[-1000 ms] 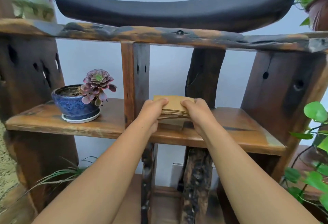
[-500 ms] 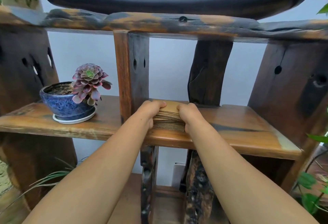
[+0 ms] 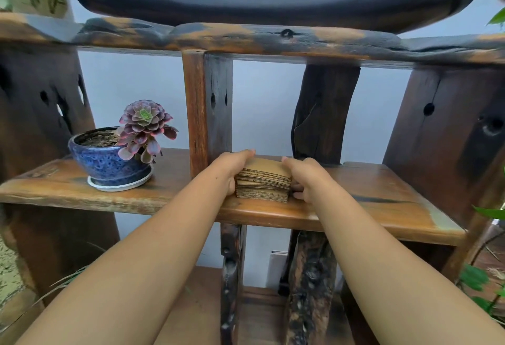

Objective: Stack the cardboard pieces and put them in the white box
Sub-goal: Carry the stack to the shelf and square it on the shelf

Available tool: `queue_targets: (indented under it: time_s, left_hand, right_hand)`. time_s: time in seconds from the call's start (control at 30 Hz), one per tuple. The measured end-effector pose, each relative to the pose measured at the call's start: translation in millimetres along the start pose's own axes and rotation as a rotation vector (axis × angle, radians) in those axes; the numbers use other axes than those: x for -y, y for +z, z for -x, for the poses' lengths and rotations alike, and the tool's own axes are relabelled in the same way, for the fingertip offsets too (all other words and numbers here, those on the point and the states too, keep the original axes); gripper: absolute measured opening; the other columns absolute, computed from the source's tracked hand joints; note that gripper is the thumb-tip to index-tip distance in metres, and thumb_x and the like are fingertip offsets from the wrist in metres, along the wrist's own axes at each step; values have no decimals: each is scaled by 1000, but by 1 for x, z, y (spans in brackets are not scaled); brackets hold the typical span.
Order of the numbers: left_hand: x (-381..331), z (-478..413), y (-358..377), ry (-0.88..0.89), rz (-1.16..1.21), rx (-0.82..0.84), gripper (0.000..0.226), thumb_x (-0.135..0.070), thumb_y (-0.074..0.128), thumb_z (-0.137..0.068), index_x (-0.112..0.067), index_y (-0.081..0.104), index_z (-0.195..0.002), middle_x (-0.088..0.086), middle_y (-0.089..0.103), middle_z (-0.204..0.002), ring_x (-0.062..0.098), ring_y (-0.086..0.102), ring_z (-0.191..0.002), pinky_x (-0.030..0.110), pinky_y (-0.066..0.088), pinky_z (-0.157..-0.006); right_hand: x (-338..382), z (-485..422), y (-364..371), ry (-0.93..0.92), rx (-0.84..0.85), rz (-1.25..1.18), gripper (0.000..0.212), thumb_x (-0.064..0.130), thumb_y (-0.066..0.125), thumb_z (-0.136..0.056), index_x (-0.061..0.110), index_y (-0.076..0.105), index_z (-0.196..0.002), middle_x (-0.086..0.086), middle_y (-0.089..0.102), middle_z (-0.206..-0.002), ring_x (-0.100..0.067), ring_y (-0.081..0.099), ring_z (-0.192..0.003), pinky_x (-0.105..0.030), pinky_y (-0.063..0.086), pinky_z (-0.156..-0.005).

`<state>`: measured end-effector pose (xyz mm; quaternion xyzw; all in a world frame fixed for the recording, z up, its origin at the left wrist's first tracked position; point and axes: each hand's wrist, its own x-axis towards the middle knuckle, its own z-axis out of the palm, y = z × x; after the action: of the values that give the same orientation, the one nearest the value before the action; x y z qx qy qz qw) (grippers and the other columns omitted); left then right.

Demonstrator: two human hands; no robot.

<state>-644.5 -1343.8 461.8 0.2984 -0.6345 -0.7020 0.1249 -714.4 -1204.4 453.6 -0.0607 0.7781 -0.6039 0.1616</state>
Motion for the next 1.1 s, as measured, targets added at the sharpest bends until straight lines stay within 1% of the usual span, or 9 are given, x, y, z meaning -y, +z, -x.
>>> queue_targets:
  time_s: [0.07,0.2,0.37,0.53,0.63,0.7,0.8,0.97,1.1]
  left_hand:
    - [-5,6,-3,-32,-76,3,46,-26,63,-97,-7,49,-136,16,67,-101,30,66,-84,37,58,-47]
    - [-10,7,-9,-108,-268,8,63,-33,61,-98,-8,36,-150,23,45,-150,43,45,-138,57,47,-108]
    - [-7,8,-7,-119,-348,-4,44,-13,59,-99,-1,46,-140,21,53,-140,39,53,-131,52,52,-104]
    - [-2,7,-8,-123,-292,-39,27,-11,62,-97,-5,50,-120,19,59,-133,34,59,-123,48,57,-95]
    - [0,6,-6,-117,-278,-45,30,-15,62,-96,-6,53,-123,18,60,-132,33,59,-121,48,55,-96]
    - [0,5,-4,-119,-275,-54,34,-17,62,-95,-8,53,-127,17,59,-132,34,58,-121,47,56,-91]
    - [0,4,-2,-113,-250,-59,33,-16,61,-95,-8,53,-126,17,59,-131,33,58,-119,46,53,-86]
    - [7,2,5,-103,-188,-49,35,-18,55,-97,-8,51,-131,16,61,-133,32,59,-121,42,48,-84]
    - [10,2,7,-71,-137,-36,33,-17,52,-98,-7,52,-130,16,63,-129,30,61,-115,40,46,-81]
  right_hand:
    - [4,4,-8,60,47,15,57,36,60,-94,15,39,-143,-18,55,-133,-38,57,-120,-50,51,-94]
    - [10,10,-22,136,125,60,57,33,64,-94,18,39,-142,-27,51,-139,-45,56,-123,-59,54,-93]
    - [9,9,-22,230,163,-127,60,29,65,-93,8,38,-143,-31,47,-141,-46,57,-121,-59,51,-96]
    - [1,7,-13,216,118,-178,33,23,69,-91,11,49,-114,-18,58,-84,-29,61,-73,-51,51,-100]
    - [-1,7,-11,168,103,-133,39,18,69,-91,11,50,-125,-17,65,-97,-28,67,-85,-46,54,-95]
    - [-1,8,-10,159,102,-116,40,19,68,-92,10,52,-127,-14,68,-105,-25,69,-92,-38,59,-78]
    - [-1,7,-7,156,102,-86,20,24,62,-94,12,56,-109,-8,66,-80,-19,65,-69,-29,51,-49]
    - [2,-3,5,119,89,-81,27,24,49,-93,17,48,-119,-11,55,-120,-32,55,-114,-46,58,-87]
    - [-1,-5,12,99,91,-47,35,31,55,-93,19,48,-125,-9,55,-123,-29,55,-113,-44,61,-84]
